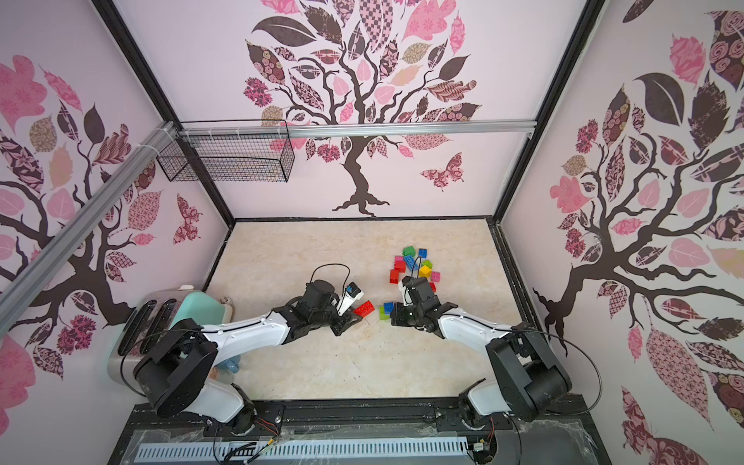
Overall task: Assemble the number 4 with lego
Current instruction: Assemble the lego brick with the lego brick.
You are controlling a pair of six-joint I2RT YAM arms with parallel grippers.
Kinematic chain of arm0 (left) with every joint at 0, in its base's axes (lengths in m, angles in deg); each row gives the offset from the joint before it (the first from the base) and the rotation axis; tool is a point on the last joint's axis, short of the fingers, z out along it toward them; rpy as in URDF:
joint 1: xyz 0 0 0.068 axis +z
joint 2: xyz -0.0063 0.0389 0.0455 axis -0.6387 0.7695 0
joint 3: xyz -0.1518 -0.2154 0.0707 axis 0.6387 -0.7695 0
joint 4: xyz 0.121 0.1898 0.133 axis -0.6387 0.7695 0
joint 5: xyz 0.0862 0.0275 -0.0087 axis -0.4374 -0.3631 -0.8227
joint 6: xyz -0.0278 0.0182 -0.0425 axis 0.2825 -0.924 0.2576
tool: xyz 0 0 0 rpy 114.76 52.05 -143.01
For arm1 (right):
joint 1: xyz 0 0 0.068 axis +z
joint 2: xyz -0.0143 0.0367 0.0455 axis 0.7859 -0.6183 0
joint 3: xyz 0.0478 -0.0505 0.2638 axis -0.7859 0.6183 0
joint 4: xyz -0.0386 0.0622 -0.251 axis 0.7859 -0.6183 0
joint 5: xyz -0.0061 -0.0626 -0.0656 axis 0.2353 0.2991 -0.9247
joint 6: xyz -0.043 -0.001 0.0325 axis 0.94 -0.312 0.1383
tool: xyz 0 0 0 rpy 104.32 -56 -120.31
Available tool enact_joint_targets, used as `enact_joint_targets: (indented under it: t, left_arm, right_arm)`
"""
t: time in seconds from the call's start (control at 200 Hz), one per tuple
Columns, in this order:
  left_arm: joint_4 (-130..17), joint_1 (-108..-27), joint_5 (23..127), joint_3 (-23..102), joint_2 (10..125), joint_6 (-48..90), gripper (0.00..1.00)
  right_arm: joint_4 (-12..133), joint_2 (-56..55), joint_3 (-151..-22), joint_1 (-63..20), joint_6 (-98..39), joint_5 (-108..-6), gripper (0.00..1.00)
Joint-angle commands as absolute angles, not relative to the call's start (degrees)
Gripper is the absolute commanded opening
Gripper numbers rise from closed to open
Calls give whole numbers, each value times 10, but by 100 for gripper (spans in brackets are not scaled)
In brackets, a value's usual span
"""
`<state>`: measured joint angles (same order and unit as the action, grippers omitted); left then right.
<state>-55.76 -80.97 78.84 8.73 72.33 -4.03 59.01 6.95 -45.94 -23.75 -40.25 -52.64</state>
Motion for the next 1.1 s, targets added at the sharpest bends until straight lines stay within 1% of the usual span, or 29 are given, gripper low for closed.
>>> enact_joint_targets:
  t: [0.0, 0.08, 0.2, 0.315, 0.62, 0.98, 1.096]
  left_arm:
    - [-564, -811, 810, 119, 744, -79, 0]
    - [-549, -812, 813, 133, 762, -90, 0]
    - [-550, -815, 814, 141, 775, -96, 0]
    - [-555, -815, 820, 148, 785, -101, 0]
    - [-555, -816, 827, 182, 821, -123, 0]
    - [-534, -815, 848, 202, 852, -148, 0]
    - [-527, -815, 852, 206, 856, -145, 0]
  right_arm:
    - [575, 66, -480, -237, -390, -547, 0]
    - [568, 81, -473, -236, -379, -524, 0]
    - [587, 118, -439, -237, -351, -446, 0]
    - [587, 126, -442, -237, -352, -418, 0]
    - [625, 100, -484, -237, -445, -440, 0]
    - [594, 55, -526, -237, -448, -462, 0]
    - [582, 36, -535, -237, -442, -458, 2]
